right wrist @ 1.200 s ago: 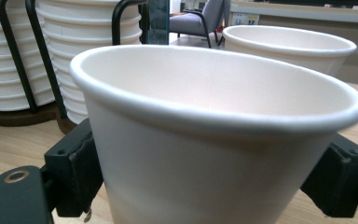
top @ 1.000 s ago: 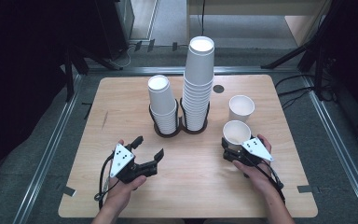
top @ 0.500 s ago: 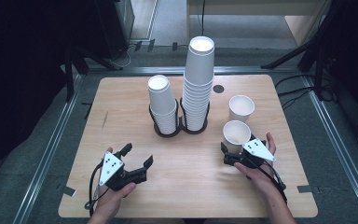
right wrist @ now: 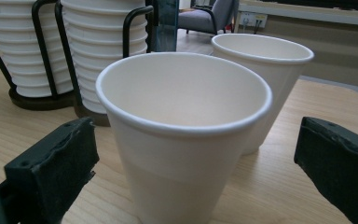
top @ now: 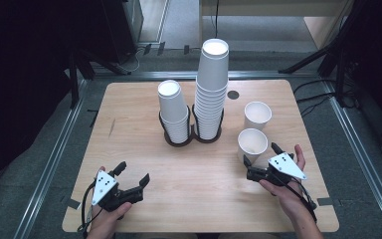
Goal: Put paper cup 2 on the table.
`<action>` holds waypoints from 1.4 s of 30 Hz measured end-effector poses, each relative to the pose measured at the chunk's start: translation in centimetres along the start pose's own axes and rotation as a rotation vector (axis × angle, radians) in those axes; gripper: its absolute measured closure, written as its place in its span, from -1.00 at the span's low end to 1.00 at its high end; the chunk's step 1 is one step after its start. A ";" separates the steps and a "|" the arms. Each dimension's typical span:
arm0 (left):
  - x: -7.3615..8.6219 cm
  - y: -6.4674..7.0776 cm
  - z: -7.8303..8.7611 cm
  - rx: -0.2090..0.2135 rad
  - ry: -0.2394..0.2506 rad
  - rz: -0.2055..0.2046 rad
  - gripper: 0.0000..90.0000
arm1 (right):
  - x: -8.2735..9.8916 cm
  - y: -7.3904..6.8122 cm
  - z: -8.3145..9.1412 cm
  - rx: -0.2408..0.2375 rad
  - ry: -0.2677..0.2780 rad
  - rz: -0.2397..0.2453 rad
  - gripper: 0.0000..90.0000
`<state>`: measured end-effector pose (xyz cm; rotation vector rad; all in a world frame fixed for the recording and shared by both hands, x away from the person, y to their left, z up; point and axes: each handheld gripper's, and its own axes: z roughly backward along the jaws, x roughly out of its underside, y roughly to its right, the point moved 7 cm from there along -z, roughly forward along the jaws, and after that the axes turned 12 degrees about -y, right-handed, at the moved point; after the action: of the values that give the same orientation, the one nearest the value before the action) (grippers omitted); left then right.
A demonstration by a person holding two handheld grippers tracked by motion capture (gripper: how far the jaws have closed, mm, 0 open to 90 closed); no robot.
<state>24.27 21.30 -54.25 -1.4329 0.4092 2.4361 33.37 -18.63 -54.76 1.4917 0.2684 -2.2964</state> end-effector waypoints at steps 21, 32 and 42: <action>2.6 -4.2 2.2 -0.091 -0.032 0.094 -0.83 | 1.4 3.9 5.2 0.085 0.035 -0.052 -1.00; 3.4 -7.0 3.5 -0.132 -0.034 0.154 -0.83 | 3.8 6.9 7.9 0.145 0.025 -0.097 -1.00; 4.6 -9.5 3.9 -0.181 -0.068 0.185 -0.83 | 6.2 9.6 9.8 0.210 -0.007 -0.133 -1.00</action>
<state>22.69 31.99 -57.41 -1.4348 0.3260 2.7234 27.02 -32.25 -55.80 1.6096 0.1304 -2.5004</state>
